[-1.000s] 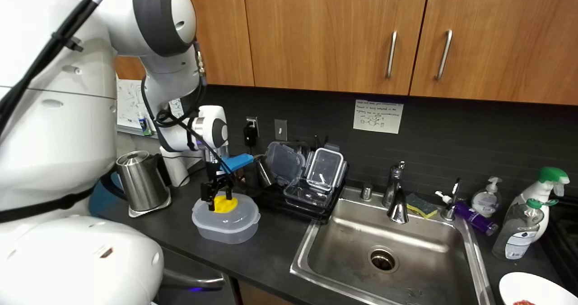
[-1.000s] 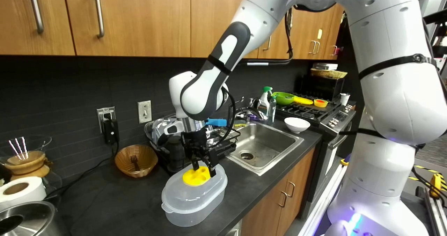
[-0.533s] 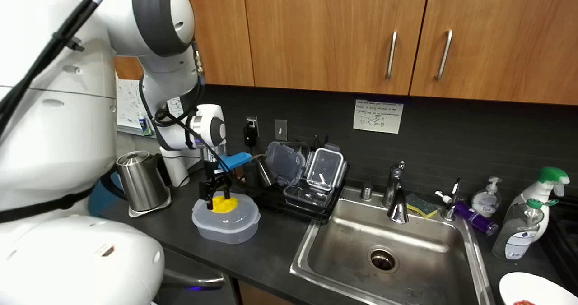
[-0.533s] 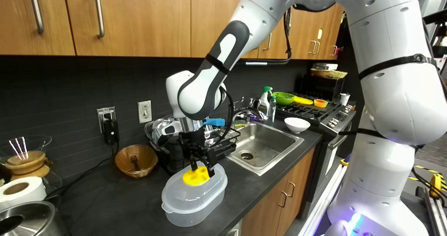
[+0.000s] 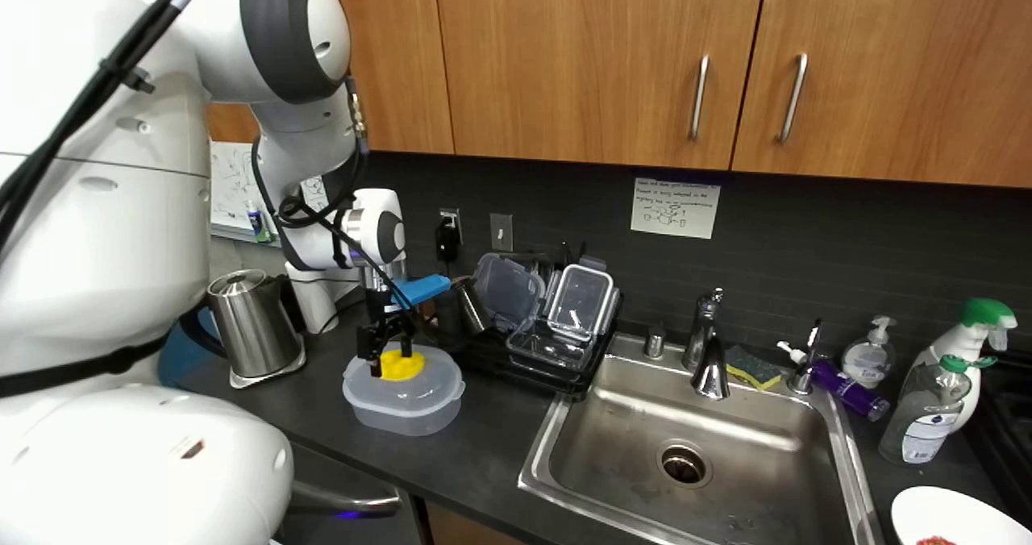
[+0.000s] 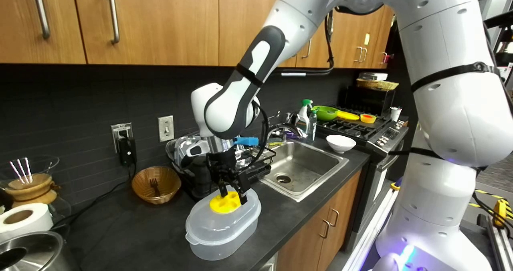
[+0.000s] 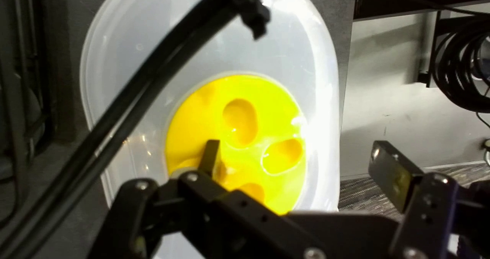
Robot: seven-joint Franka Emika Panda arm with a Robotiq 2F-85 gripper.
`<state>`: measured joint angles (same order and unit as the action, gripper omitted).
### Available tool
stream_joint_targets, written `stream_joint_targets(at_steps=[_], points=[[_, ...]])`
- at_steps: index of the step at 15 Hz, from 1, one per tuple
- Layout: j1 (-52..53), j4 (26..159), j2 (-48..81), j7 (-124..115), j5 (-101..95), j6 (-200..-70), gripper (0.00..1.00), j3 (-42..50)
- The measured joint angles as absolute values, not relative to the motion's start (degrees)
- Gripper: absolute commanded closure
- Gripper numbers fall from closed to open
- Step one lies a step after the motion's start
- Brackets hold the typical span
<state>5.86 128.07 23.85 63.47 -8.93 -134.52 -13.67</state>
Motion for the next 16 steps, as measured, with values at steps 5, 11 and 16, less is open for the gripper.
stream_joint_targets(at_steps=[5, 11, 16], points=[[5.9, 127.3, 24.2, 63.5, -8.9, -133.5, 0.0, -13.5], [6.0, 125.8, 24.9, 63.4, -8.9, -131.3, 0.0, -13.5], [6.1, 125.8, 24.9, 63.4, -9.0, -131.3, 0.0, -13.5]])
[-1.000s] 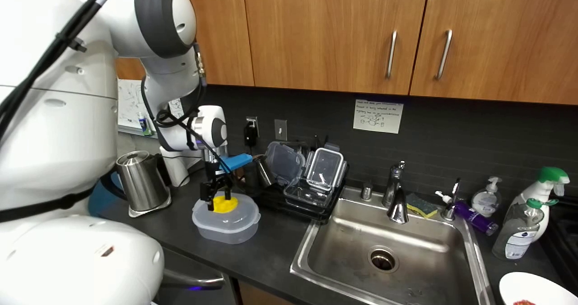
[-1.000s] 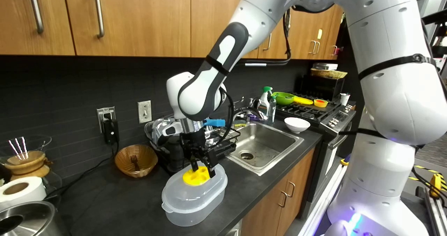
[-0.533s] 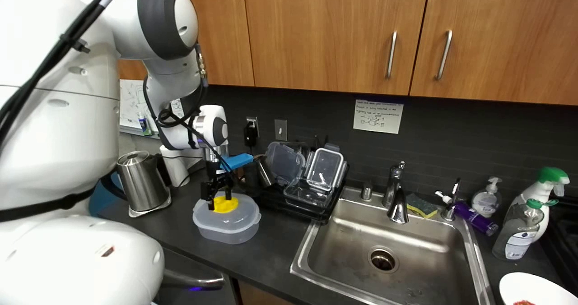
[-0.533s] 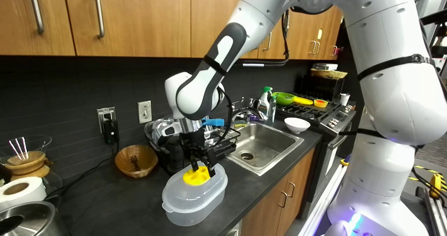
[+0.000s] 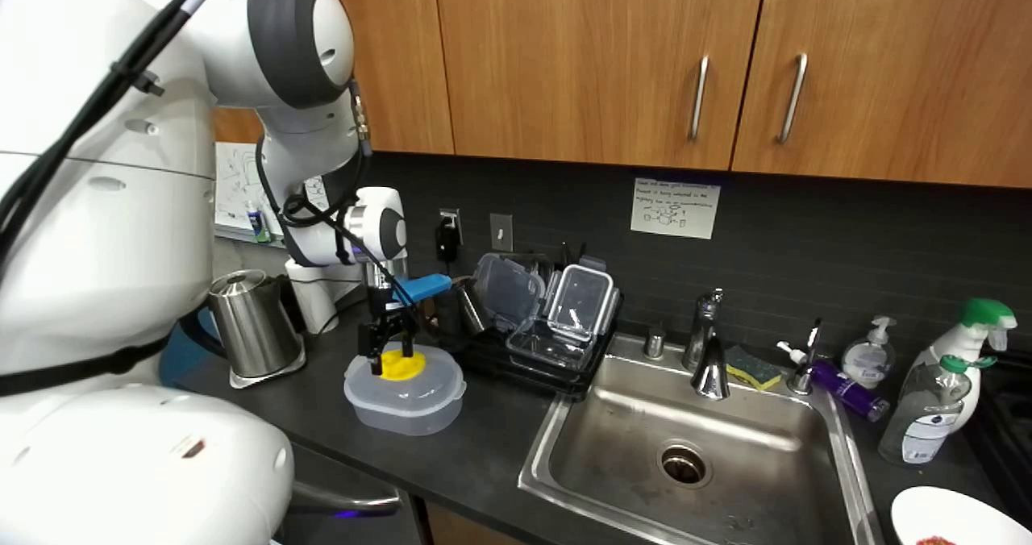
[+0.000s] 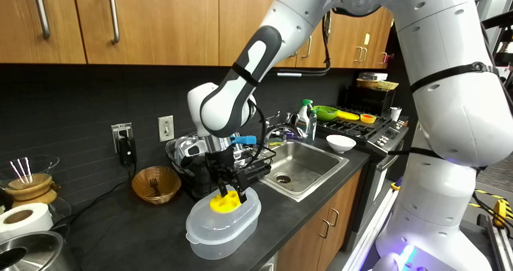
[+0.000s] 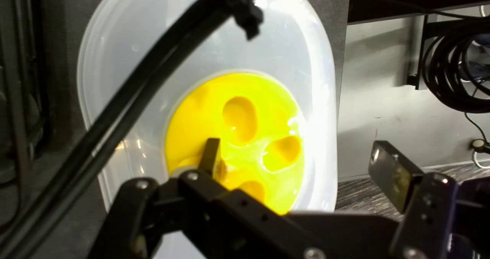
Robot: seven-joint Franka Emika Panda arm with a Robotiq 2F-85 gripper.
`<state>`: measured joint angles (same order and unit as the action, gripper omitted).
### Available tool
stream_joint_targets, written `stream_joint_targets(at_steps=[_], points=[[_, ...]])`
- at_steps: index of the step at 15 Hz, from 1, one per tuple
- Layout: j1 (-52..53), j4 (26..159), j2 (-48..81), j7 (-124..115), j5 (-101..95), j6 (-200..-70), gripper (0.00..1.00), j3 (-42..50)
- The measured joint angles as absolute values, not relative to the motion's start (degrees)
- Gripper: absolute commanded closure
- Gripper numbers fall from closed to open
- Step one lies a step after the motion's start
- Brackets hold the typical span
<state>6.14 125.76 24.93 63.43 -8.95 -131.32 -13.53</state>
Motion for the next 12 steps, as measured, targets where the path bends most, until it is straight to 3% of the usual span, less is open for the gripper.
stream_joint_targets(at_steps=[12], points=[[7.2, 126.0, 24.7, 63.4, -9.3, -131.9, 0.0, -13.8]])
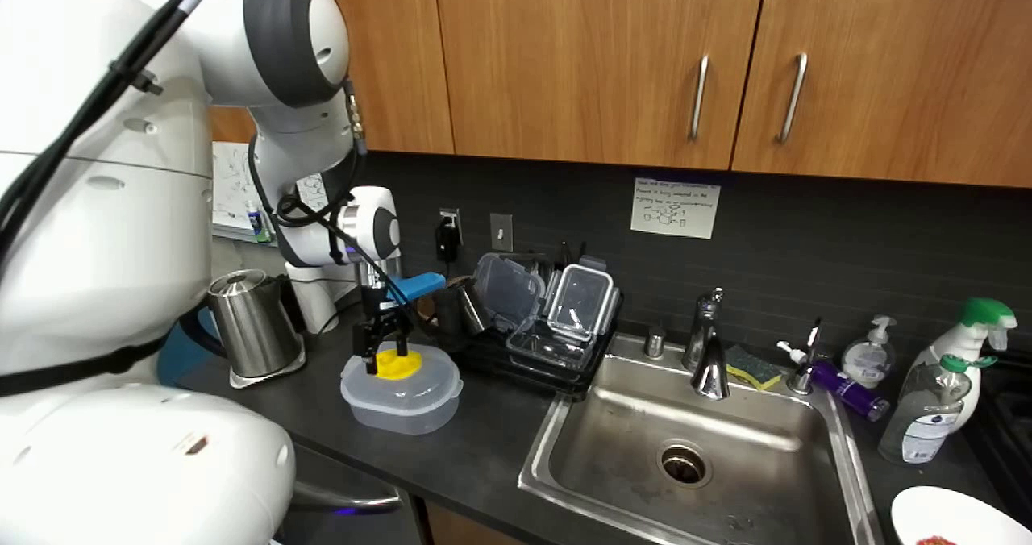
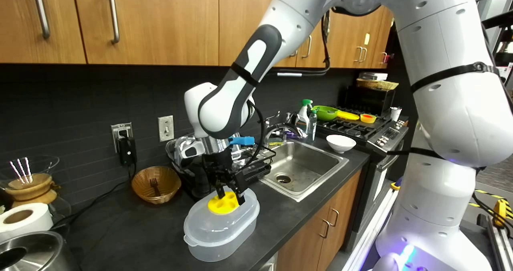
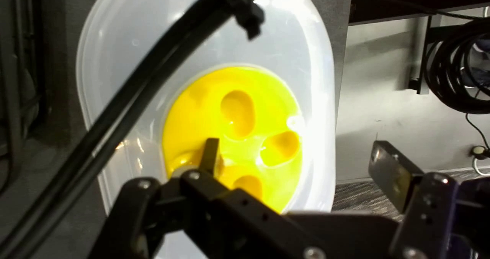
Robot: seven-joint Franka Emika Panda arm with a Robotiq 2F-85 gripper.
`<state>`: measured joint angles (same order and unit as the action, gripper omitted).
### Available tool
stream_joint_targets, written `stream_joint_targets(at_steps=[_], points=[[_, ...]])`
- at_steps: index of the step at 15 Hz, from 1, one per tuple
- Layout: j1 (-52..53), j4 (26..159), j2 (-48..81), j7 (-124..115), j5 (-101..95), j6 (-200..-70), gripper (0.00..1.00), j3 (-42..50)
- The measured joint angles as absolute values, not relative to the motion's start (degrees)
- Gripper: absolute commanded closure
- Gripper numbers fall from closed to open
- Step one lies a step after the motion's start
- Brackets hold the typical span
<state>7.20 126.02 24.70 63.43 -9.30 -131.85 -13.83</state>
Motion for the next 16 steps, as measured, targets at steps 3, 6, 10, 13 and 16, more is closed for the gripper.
stream_joint_targets(at_steps=[3, 6, 10, 13, 16], points=[[7.7, 126.3, 24.5, 63.4, -9.5, -132.4, 0.0, -14.0], [8.0, 126.6, 24.3, 63.4, -9.7, -132.6, 0.0, -14.0], [7.7, 126.7, 24.3, 63.4, -9.6, -132.6, 0.0, -13.9], [7.1, 126.7, 24.4, 63.5, -9.5, -132.6, 0.0, -13.9], [6.4, 126.7, 24.4, 63.5, -9.5, -132.6, 0.0, -13.8]])
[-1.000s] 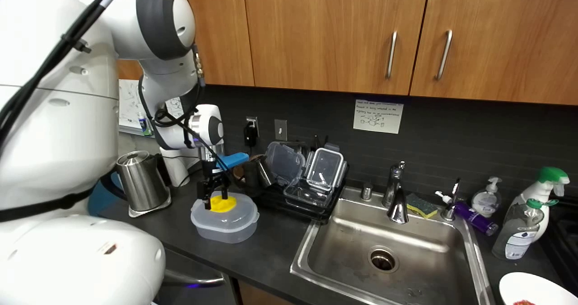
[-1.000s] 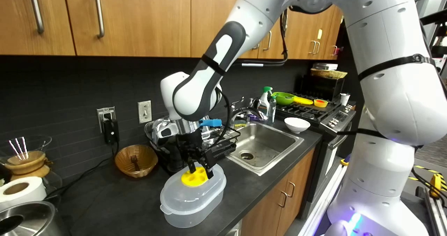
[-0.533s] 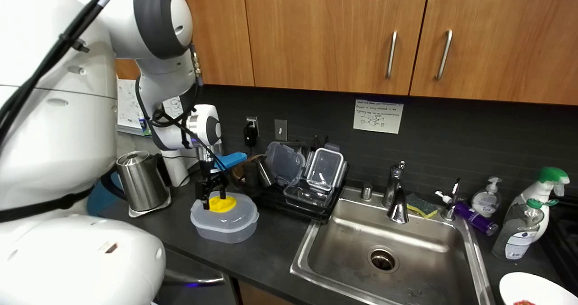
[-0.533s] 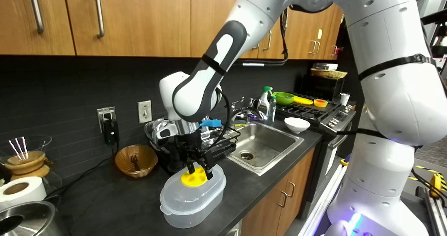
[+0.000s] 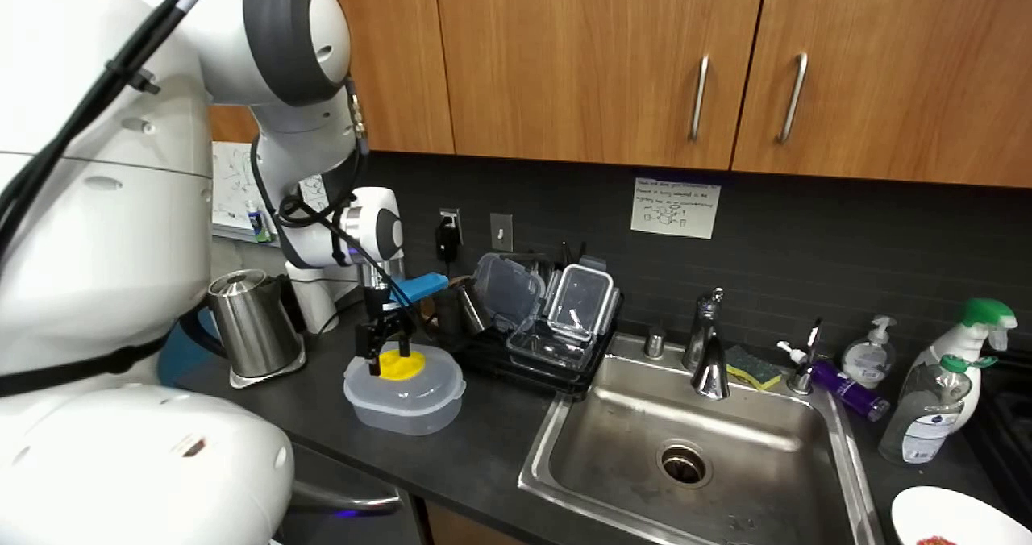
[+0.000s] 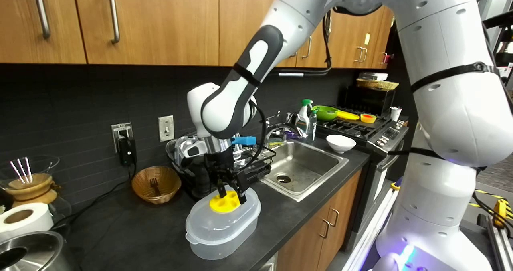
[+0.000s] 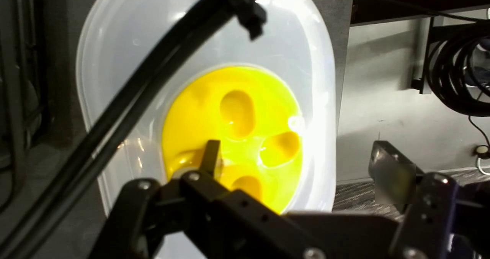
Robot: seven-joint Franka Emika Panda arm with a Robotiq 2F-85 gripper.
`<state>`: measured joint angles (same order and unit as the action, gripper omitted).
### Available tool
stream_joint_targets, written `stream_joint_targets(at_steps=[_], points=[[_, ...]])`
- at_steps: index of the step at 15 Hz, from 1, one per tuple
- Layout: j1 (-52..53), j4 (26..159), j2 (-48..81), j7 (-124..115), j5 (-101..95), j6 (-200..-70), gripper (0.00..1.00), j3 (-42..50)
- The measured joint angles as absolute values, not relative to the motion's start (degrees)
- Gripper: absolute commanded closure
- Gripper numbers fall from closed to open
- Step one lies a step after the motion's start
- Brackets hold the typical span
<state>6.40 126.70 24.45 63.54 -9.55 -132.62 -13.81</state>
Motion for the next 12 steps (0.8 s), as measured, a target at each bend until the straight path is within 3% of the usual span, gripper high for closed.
stream_joint_targets(at_steps=[5, 6, 9, 12], points=[[5.6, 126.7, 24.5, 63.6, -9.5, -132.6, 0.0, -13.8], [5.6, 126.7, 24.5, 63.6, -9.5, -132.6, 0.21, -13.7], [5.2, 126.7, 24.5, 63.7, -9.5, -133.6, 0.39, -13.7], [4.7, 126.3, 24.4, 63.7, -9.5, -135.1, 0.64, -13.7]])
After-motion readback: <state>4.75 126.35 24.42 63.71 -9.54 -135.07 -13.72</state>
